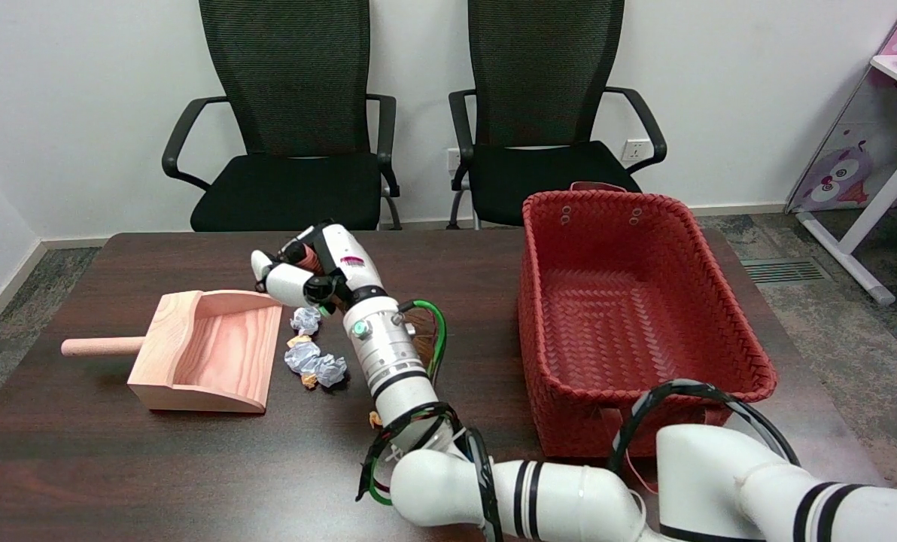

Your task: Sweep the paper ball into the dustpan.

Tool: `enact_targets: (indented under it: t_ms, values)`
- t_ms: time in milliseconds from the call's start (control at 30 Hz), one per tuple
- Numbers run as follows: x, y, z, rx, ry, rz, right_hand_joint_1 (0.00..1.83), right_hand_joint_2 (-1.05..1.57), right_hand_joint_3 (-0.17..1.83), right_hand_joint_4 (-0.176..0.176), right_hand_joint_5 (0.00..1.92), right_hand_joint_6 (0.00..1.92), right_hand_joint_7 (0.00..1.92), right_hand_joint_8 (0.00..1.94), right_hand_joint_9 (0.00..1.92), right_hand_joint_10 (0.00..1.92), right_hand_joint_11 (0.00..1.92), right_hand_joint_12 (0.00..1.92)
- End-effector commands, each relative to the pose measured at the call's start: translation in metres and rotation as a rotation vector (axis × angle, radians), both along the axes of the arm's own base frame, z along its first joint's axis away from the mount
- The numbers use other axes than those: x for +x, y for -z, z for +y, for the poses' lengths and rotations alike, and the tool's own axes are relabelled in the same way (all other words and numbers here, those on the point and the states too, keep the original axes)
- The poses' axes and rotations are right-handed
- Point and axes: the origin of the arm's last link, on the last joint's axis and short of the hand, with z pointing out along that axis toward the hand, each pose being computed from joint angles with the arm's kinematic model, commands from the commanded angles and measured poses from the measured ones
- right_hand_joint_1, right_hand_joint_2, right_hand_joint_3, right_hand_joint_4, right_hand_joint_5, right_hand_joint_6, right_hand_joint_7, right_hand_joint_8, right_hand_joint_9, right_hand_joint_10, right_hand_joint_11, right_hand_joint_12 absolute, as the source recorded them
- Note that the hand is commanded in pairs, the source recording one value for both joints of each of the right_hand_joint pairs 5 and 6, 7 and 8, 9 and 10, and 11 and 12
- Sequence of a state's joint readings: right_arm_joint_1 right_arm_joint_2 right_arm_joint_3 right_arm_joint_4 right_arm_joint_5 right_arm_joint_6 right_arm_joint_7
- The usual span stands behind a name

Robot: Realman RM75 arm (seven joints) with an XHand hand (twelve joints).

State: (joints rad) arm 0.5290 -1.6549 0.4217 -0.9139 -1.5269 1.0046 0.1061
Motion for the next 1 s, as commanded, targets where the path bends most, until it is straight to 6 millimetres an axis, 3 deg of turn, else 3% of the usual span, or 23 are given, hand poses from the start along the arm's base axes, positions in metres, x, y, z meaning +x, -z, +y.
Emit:
enact_targets:
  t_ms: [33, 533, 833, 1000]
  values:
    - [0.021, -0.001, -0.025, 0.042, -0.062, -0.221, 0.98, 1.55, 1.83, 0.176, 1.92, 1.92, 1.92, 1.92, 1.92, 1.92, 1.92, 1.92]
    - [0.004, -0.017, -0.038, 0.143, 0.008, -0.774, 0.95, 1.31, 1.83, 0.176, 1.92, 1.92, 1.92, 1.92, 1.92, 1.92, 1.92, 1.92]
    - [0.008, -0.023, -0.041, 0.15, -0.01, -0.882, 0.96, 1.32, 1.83, 0.176, 1.92, 1.92, 1.92, 1.92, 1.92, 1.92, 1.92, 1.92]
    - [0.018, -0.032, -0.046, 0.162, -0.06, -0.858, 0.93, 1.32, 1.81, 0.176, 1.92, 1.92, 1.92, 1.92, 1.92, 1.92, 1.92, 1.92]
